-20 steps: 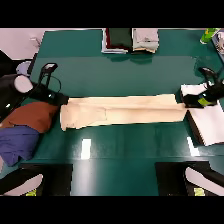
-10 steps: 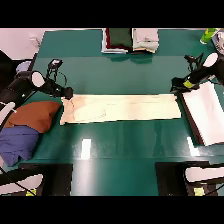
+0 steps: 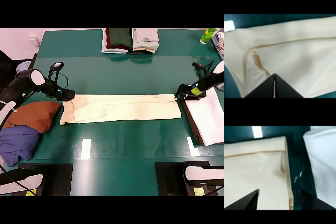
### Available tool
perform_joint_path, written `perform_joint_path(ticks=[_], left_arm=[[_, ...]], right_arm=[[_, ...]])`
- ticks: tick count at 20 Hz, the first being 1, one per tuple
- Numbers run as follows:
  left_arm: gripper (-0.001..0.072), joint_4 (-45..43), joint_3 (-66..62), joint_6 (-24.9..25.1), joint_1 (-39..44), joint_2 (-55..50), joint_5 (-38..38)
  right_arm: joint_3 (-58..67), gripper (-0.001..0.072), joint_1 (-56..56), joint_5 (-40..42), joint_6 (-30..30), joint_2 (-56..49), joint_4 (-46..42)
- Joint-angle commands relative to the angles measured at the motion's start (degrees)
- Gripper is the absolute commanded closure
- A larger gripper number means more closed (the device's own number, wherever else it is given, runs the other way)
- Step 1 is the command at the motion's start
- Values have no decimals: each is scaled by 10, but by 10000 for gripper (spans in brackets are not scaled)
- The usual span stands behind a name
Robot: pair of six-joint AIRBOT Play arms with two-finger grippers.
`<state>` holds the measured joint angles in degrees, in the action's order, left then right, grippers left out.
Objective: Fold the shirts.
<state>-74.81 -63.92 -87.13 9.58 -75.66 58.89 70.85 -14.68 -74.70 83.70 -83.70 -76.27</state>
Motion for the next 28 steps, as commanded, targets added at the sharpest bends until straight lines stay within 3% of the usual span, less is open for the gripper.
perform_joint_path(ticks=[1,5,11,12,13,14,20,28], left_arm=[[680,49,0,7,6,0,-13],[680,48,0,7,38,0,-25],[680,48,1,6,98,-6,-54],[681,48,1,5,110,-6,-62],[680,48,1,4,122,-6,-71],[681,48,1,3,132,-6,-81],[683,50,-3,-14,190,-10,-159],[682,93,-195,-13,260,-208,-82]], right_arm=[[-69,140,-1,37,-5,4,3],[-103,142,7,71,-5,4,14],[-102,285,17,70,-9,-6,43],[-102,421,23,69,-14,-10,38],[-102,606,28,68,-22,-9,28],[-101,694,36,68,-28,-6,21],[-82,698,44,39,-18,103,17],[96,698,139,-61,55,192,18]])
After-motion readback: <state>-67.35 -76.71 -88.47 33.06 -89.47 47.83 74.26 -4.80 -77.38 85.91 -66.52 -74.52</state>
